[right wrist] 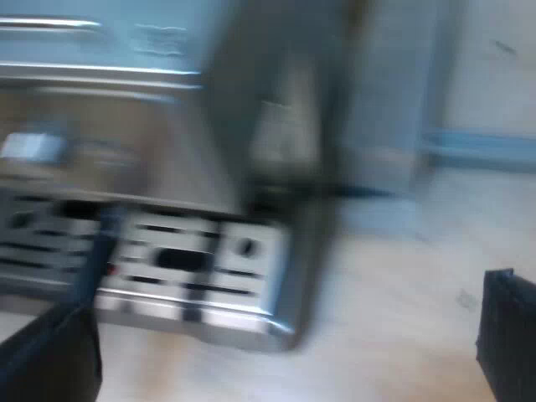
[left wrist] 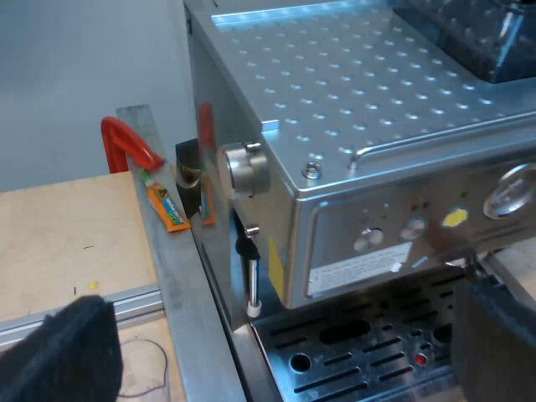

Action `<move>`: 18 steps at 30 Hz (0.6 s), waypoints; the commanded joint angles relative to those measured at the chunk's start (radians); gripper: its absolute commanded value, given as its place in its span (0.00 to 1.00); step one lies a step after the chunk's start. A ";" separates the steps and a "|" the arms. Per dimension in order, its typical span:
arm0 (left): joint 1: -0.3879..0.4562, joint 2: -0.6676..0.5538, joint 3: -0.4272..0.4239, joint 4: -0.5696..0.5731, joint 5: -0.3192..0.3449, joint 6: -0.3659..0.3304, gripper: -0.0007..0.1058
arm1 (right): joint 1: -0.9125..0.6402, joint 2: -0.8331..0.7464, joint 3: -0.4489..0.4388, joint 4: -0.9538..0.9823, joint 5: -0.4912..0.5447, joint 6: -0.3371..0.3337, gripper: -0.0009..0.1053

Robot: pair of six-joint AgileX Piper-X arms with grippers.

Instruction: Pour the beans into the coffee machine

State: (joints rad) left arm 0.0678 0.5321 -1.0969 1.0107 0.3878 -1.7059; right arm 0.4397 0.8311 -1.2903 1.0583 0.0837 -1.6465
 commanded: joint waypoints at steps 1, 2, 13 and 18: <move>-0.003 -0.013 -0.008 0.003 -0.003 -0.003 0.77 | -0.091 -0.024 -0.012 0.058 -0.050 -0.019 0.87; -0.003 -0.016 -0.008 0.003 -0.003 -0.003 0.77 | -0.099 -0.025 -0.012 0.063 -0.054 -0.019 0.87; -0.074 -0.067 -0.008 0.031 -0.015 0.007 0.77 | -0.479 -0.069 -0.012 0.208 -0.220 -0.112 0.87; -0.088 -0.096 -0.008 0.078 -0.052 0.007 0.77 | -0.489 -0.069 -0.012 0.208 -0.222 -0.106 0.87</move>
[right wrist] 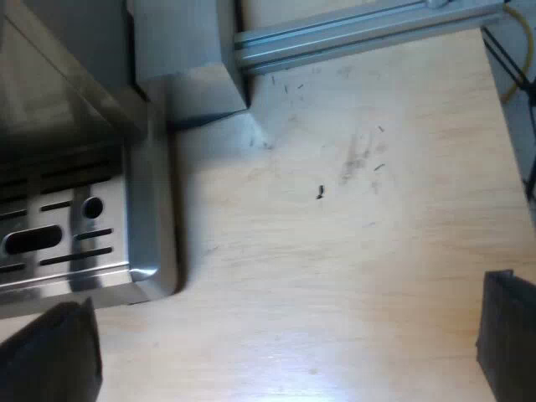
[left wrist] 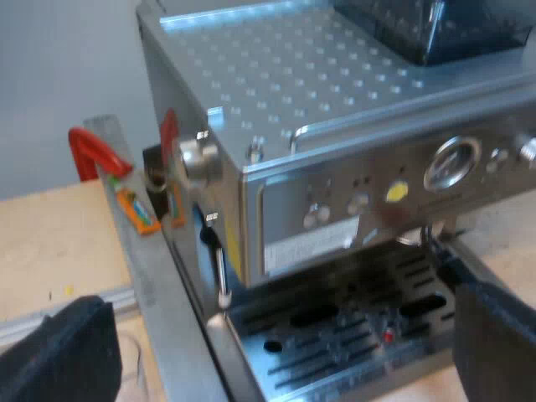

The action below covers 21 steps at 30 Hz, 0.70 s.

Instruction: Pour the beans into the coffee machine

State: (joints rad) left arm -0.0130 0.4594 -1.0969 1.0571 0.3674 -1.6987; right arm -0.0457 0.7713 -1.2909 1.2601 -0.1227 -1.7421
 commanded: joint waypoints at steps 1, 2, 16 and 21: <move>-0.007 -0.032 -0.008 0.040 -0.040 0.000 0.77 | -0.004 -0.014 -0.011 0.008 -0.017 -0.013 0.87; -0.007 -0.034 -0.008 0.040 -0.040 0.000 0.77 | 0.006 -0.042 -0.011 0.009 -0.017 -0.065 0.87; -0.007 -0.174 -0.008 0.057 -0.088 -0.031 0.77 | 0.141 -0.301 -0.011 0.009 -0.017 -0.172 0.87; -0.007 -0.270 -0.008 0.137 -0.088 -0.007 0.77 | 0.144 -0.451 -0.011 0.083 -0.017 -0.162 0.87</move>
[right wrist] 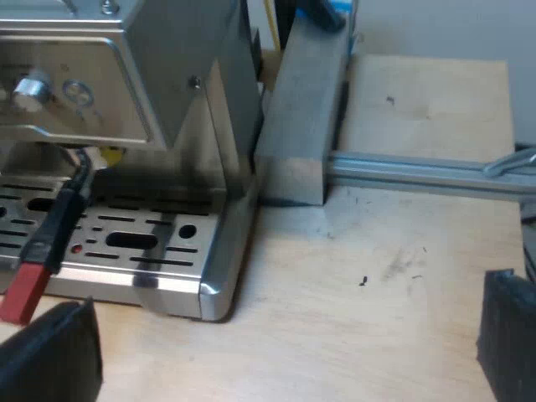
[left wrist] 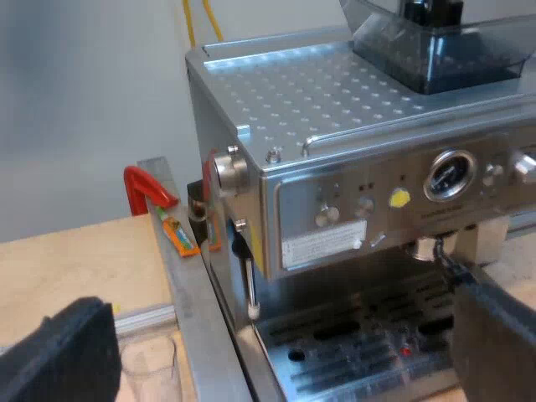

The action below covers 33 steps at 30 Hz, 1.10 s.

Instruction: Pour the beans into the coffee machine

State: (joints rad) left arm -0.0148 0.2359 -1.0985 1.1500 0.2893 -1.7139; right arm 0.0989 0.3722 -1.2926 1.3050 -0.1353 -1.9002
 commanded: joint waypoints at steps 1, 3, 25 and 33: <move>-0.006 -0.068 -0.006 0.057 -0.010 0.019 0.77 | -0.001 -0.062 -0.010 0.050 -0.004 -0.004 0.87; -0.006 -0.117 -0.006 0.088 -0.010 0.038 0.77 | -0.001 -0.099 -0.010 0.093 -0.004 -0.004 0.87; -0.006 -0.394 -0.010 0.323 -0.001 0.093 0.77 | -0.001 -0.336 -0.012 0.151 0.003 0.064 0.87; -0.006 -0.394 -0.010 0.323 -0.001 0.092 0.77 | -0.001 -0.422 -0.013 0.177 0.003 0.064 0.87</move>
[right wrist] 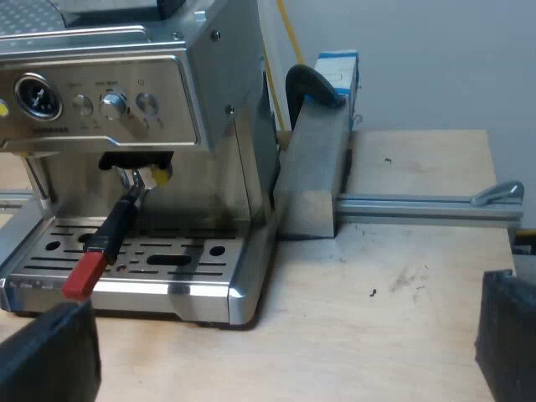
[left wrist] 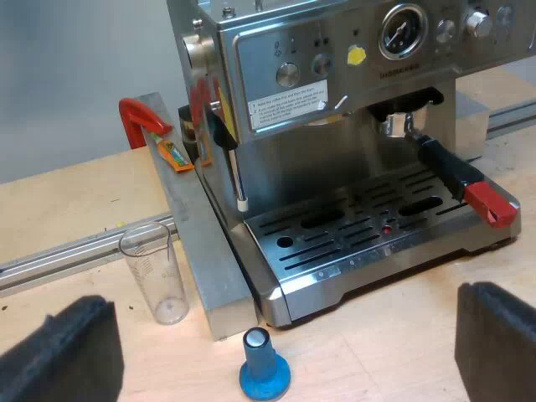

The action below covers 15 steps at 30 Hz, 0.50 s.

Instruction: Pour the beans into the coffee machine

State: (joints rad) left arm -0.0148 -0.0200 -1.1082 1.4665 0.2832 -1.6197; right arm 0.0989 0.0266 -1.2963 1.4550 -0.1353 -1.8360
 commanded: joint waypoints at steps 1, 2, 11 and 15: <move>-0.006 -0.138 0.000 0.006 0.005 -0.002 0.77 | -0.003 -0.089 -0.019 0.055 0.007 0.000 0.87; -0.006 -0.138 0.000 0.006 0.005 -0.002 0.77 | -0.003 -0.086 -0.021 0.078 0.012 -0.011 0.87; -0.006 -0.136 0.015 -0.097 -0.013 -0.044 0.77 | -0.003 -0.086 0.064 -0.077 0.012 -0.001 0.87; -0.006 -0.136 0.053 -0.162 -0.025 -0.085 0.77 | -0.003 -0.084 0.123 -0.208 0.012 0.001 0.87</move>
State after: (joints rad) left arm -0.0148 -0.0200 -1.0605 1.3309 0.2741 -1.6824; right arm 0.0989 -0.0108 -1.1782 1.3009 -0.1261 -1.8329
